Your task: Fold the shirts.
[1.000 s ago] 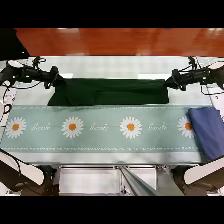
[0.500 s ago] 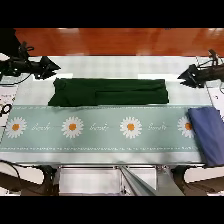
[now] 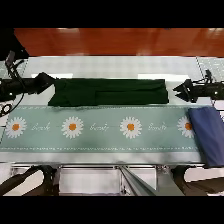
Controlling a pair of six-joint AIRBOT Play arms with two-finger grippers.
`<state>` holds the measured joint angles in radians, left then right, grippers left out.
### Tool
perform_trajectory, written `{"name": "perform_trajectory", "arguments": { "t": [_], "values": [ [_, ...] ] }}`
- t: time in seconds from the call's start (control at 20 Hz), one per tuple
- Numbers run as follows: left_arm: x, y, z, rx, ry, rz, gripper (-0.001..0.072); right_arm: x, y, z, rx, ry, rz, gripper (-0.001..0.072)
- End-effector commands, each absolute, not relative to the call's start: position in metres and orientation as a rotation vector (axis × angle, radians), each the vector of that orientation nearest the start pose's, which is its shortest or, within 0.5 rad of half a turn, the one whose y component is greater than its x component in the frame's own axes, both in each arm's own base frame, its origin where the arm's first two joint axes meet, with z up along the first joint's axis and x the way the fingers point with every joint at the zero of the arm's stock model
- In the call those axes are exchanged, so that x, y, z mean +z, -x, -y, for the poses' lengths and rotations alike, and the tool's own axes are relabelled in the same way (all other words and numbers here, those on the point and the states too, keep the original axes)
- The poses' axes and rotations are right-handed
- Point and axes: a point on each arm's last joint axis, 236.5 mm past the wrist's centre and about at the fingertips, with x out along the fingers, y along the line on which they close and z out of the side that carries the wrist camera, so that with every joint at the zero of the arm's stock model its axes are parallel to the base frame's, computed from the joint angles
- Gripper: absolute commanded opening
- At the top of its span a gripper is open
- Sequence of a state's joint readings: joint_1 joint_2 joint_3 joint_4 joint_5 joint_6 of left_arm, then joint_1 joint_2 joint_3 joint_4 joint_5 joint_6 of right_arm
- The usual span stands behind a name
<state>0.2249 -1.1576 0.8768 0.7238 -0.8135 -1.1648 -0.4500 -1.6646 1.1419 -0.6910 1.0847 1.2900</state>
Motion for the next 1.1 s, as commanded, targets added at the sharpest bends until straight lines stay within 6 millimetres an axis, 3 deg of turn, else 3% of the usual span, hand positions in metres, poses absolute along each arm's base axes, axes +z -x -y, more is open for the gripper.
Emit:
{"name": "perform_trajectory", "arguments": {
  "t": [0.0,0.2,0.25,0.3,0.35,0.4,0.45,0.5,0.55,0.65,0.75,0.9,1.05],
  "values": [
    [0.031,-0.402,0.047,-0.231,0.574,-0.869,0.0507,-0.098,-0.449,0.006,0.179,-1.065,-1.237,0.0421],
    [0.029,-0.401,0.06,-0.257,0.56,-0.878,0.0507,-0.116,-0.465,-0.025,0.227,-1.017,-1.319,0.0412],
    [0.029,-0.401,0.061,-0.261,0.559,-0.88,0.0507,-0.116,-0.469,-0.034,0.25,-1.008,-1.333,0.0343],
    [0.029,-0.401,0.062,-0.263,0.558,-0.881,0.0507,-0.111,-0.474,-0.041,0.274,-0.992,-1.333,0.0161],
    [0.03,-0.401,0.063,-0.265,0.561,-0.88,0.0504,-0.101,-0.481,-0.045,0.295,-0.961,-1.312,0.0045],
    [0.032,-0.402,0.063,-0.268,0.56,-0.877,0.0445,-0.087,-0.488,-0.043,0.305,-0.934,-1.283,0.0024],
    [0.036,-0.404,0.064,-0.273,0.565,-0.869,0.021,-0.071,-0.493,-0.04,0.307,-0.908,-1.265,0.0024],
    [0.042,-0.407,0.069,-0.289,0.554,-0.851,0.0023,-0.056,-0.492,-0.037,0.324,-0.862,-1.26,0.0023],
    [0.05,-0.411,0.079,-0.324,0.538,-0.836,0.0021,-0.041,-0.487,-0.034,0.333,-0.801,-1.26,0.0023],
    [0.064,-0.419,0.122,-0.428,0.494,-0.836,0.0021,-0.011,-0.47,-0.024,0.312,-0.67,-1.261,0.0022],
    [0.067,-0.423,0.18,-0.538,0.462,-0.876,0.002,0.029,-0.448,-0.025,0.316,-0.578,-1.233,0.0022],
    [0.041,-0.425,0.282,-0.661,0.413,-1.016,0.002,0.087,-0.409,-0.034,0.325,-0.511,-1.145,0.0022],
    [0.012,-0.397,0.385,-0.822,0.34,-1.172,0.002,0.124,-0.363,-0.047,0.334,-0.489,-1.088,0.0022]
  ]
}}
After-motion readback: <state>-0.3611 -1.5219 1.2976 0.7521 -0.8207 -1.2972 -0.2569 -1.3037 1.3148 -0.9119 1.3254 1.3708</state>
